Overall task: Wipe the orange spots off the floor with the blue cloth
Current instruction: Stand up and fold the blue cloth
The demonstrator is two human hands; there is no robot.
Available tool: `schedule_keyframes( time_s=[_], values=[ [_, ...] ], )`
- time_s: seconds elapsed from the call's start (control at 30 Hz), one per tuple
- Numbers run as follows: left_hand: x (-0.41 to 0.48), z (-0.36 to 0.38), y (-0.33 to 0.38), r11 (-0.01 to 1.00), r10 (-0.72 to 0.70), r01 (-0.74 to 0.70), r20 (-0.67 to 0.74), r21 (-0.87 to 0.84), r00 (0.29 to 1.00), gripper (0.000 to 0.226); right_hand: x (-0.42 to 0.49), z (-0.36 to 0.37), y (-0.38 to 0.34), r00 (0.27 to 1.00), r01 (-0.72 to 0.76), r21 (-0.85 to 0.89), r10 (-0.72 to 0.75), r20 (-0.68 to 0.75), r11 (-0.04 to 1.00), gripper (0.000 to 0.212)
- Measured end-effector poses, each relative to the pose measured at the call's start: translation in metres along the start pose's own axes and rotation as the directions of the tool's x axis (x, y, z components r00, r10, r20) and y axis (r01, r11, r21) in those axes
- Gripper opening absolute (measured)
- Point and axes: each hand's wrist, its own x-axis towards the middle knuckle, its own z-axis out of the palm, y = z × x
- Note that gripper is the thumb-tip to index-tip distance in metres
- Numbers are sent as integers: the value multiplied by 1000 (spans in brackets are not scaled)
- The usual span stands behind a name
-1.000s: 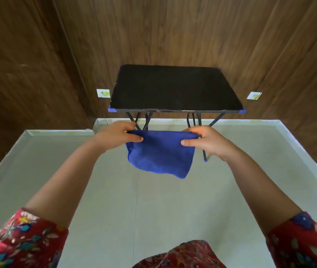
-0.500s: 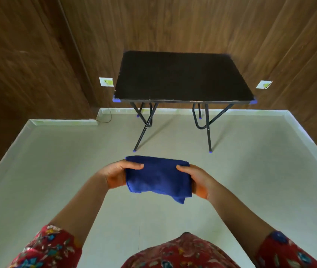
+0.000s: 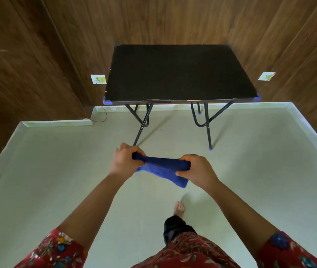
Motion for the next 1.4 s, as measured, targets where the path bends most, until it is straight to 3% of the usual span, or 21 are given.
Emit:
schedule_keyframes(
  time_s=[0.07,0.1,0.17,0.2,0.23,0.3,0.4,0.47,0.5,0.57,0.63,0.7,0.73,0.8,0.87,0.93,1.03,1.17,1.2,1.3,1.4],
  values=[
    [13,5,5,998,18,-5,-197,69,980,21,19,-8,7,978,106,-64,-116,-173,992,17],
    [24,8,10,999,-31,34,-254,8,967,19,33,-15,8,951,194,-51,-200,-235,980,18],
    [36,17,25,956,-199,141,-212,-257,957,15,49,-29,0,897,394,79,-364,-252,916,20],
    [47,22,37,887,-285,210,-130,-411,950,13,60,-40,-6,877,462,149,-426,-220,874,23],
    [51,27,49,779,-350,272,-30,-565,936,12,62,-45,-13,855,514,165,-485,-186,842,23],
    [66,34,76,455,-450,367,146,-811,881,15,72,-56,-21,806,588,55,-578,-130,807,22],
    [97,38,103,-90,-450,370,369,-925,813,26,93,-69,-20,703,696,-152,-709,-50,701,20],
    [119,36,109,-276,-383,341,428,-899,818,36,113,-76,-9,670,739,-175,-738,83,651,19],
    [127,36,110,-292,-353,342,433,-893,829,42,120,-82,-4,673,740,-135,-726,143,659,20],
    [142,38,111,-179,-345,387,426,-905,837,41,131,-94,1,723,663,88,-666,184,743,20],
    [157,42,113,19,-400,410,368,-912,839,33,149,-105,2,832,489,363,-549,82,793,18],
    [170,43,114,104,-402,396,326,-912,855,44,179,-112,2,954,271,516,-297,-34,812,23],
    [173,42,114,115,-367,383,319,-917,874,48,192,-113,2,988,117,586,-156,16,802,29],
    [186,40,118,136,-259,367,325,-920,910,53,222,-110,4,961,-191,710,-18,276,677,35],
    [207,40,118,192,-196,352,316,-916,928,60,243,-102,6,888,-385,731,12,459,564,34],
    [230,43,113,250,-204,338,291,-908,935,70,258,-93,5,886,-404,700,61,460,589,28],
    [270,52,100,309,-325,385,284,-870,902,71,290,-85,6,939,-294,654,84,333,697,18],
    [308,59,87,224,-392,645,538,-731,746,36,334,-83,0,946,-311,668,156,283,676,36],
    [321,57,83,242,-383,675,570,-697,727,33,350,-83,-3,944,-325,675,183,275,662,40],
    [361,52,76,380,-346,574,464,-725,815,28,388,-86,-10,945,-327,732,192,265,598,44],
    [397,42,79,377,-252,430,356,-820,900,46,412,-86,-12,931,-364,781,217,294,508,47]
  ],
)
